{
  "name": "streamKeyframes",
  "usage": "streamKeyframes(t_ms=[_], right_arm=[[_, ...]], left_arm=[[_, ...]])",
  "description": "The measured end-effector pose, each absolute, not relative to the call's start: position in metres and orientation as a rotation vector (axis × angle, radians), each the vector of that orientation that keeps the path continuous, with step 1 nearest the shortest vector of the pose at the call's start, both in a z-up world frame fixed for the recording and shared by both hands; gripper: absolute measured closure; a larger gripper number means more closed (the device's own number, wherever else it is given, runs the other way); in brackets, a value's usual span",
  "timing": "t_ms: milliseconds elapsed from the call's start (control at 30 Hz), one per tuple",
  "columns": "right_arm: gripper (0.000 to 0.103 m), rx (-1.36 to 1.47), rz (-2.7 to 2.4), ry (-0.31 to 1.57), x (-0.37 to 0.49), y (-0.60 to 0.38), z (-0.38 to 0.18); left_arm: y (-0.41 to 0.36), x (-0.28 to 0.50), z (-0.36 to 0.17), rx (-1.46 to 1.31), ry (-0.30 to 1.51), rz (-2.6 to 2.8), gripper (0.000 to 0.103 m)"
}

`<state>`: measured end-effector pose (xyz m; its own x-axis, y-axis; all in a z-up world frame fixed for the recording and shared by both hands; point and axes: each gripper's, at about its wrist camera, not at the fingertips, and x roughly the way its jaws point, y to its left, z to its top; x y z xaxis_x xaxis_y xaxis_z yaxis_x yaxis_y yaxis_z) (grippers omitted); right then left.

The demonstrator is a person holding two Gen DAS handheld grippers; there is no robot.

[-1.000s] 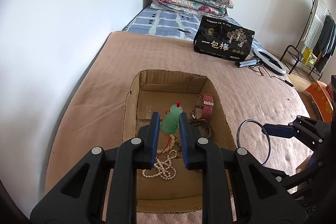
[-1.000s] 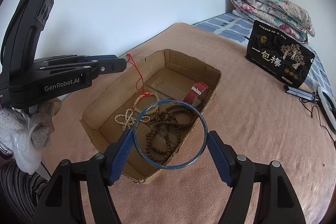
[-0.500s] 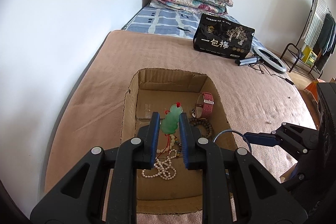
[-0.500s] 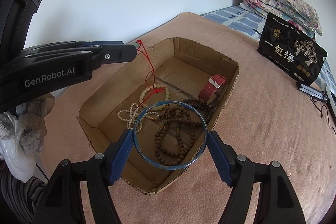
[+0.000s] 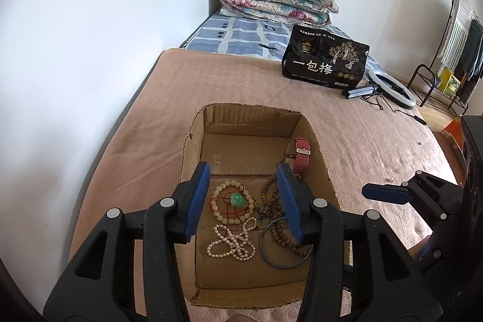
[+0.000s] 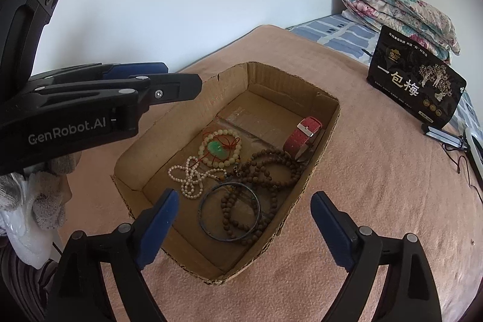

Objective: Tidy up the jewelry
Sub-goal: 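Open the left tool over the box while the right tool releases the bangle inside, then move the open left tool to the small white pearl bead on the blanket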

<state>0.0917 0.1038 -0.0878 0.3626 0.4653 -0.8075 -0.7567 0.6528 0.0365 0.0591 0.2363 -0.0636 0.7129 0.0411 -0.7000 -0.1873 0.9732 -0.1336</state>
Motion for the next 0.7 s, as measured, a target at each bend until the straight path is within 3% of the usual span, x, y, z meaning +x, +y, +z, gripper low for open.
streamKeyframes(t_ms=[700], right_arm=[[0.012,-0.309,0.765,0.866,0.098,0.062,-0.067]], left_arm=[[0.211,0.058,-0.044,-0.137,0.725,0.116,0.055]])
